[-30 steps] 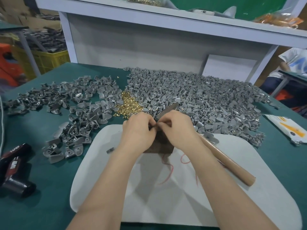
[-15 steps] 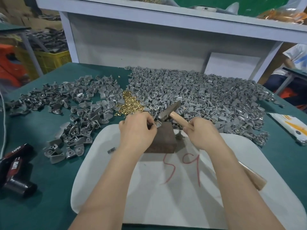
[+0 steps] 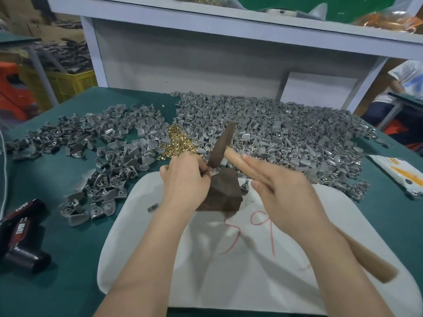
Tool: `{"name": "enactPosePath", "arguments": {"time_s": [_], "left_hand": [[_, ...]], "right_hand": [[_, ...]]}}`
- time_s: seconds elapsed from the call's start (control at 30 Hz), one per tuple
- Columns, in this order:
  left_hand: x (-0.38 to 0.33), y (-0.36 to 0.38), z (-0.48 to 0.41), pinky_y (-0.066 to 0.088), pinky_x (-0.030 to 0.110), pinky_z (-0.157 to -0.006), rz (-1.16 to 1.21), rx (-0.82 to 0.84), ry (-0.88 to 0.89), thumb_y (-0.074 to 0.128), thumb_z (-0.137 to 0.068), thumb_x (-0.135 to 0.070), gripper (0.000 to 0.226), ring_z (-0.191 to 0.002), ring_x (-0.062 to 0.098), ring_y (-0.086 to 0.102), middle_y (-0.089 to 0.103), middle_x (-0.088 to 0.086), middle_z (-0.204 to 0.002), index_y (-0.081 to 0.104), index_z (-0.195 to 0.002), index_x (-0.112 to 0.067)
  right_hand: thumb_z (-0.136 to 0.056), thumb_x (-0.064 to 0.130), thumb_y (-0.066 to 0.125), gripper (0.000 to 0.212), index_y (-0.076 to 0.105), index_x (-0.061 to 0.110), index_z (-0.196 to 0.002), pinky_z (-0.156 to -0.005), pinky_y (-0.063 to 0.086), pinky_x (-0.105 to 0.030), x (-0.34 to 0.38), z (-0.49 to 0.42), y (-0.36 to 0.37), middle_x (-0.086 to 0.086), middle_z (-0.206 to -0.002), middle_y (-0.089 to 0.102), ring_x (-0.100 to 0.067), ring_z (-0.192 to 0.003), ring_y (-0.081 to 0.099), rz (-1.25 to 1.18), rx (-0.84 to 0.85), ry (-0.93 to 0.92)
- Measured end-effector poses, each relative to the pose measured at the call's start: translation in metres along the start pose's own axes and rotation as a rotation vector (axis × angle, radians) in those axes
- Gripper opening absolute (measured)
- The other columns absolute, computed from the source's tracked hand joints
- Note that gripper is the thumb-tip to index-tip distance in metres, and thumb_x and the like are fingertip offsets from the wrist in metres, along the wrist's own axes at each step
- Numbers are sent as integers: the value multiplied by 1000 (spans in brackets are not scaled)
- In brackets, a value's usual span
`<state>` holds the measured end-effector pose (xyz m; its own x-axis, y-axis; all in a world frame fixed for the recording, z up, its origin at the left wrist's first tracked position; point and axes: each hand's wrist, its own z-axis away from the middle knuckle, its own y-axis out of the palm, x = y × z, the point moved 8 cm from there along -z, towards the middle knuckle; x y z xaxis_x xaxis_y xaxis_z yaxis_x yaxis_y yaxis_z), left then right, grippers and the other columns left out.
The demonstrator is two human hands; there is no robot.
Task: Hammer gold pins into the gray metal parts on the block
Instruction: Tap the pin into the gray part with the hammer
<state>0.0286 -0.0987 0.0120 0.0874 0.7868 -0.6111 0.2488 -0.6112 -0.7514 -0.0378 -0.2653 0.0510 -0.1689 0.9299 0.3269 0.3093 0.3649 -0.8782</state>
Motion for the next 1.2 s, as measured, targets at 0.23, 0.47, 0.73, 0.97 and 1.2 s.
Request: {"name": "enactPosePath", "arguments": {"time_s": [0.23,0.47,0.73,0.97,1.2], "left_hand": [[2,4,-1,27,34,-80,22,-5,-23,66,-86,-19,21,-95,26,57,68,1,-90,64,-66,-12],[1,1,0,28,34,-83,36,-9,-10,67,-86,-21,26,-96,25,57,66,-2,-94,58,-62,-23],[1,2,1,30,36,-86,9,23,-20,65,-87,-25,22,-101,25,56,65,-3,-97,57,-67,-28],[0,2,0,29,35,-84,14,22,-10,63,-89,-25,20,-103,23,55,63,-4,-103,56,-70,-29],[2,2,0,33,38,-90,40,23,-21,63,-89,-23,25,-103,20,57,64,-9,-101,55,-67,-32]], "right_hand": [[-90,15,57,67,32,66,-127,-81,48,-26,10,2,-26,10,-112,66,-16,-96,63,-113,-234,-98],[-91,19,56,54,42,51,-132,-71,42,-27,2,5,-26,8,-108,66,-18,-91,60,-64,-266,-33],[-91,25,56,51,42,55,-130,-76,46,-30,-6,-2,-7,11,-103,66,-17,-85,59,52,-17,14],[-90,17,55,49,47,41,-133,-80,46,-31,-33,-24,0,1,-111,67,-24,-92,60,-142,-105,157],[-91,17,52,32,56,26,-122,-60,51,-34,-65,-43,61,1,-84,62,-21,-60,56,-304,186,369]]}}
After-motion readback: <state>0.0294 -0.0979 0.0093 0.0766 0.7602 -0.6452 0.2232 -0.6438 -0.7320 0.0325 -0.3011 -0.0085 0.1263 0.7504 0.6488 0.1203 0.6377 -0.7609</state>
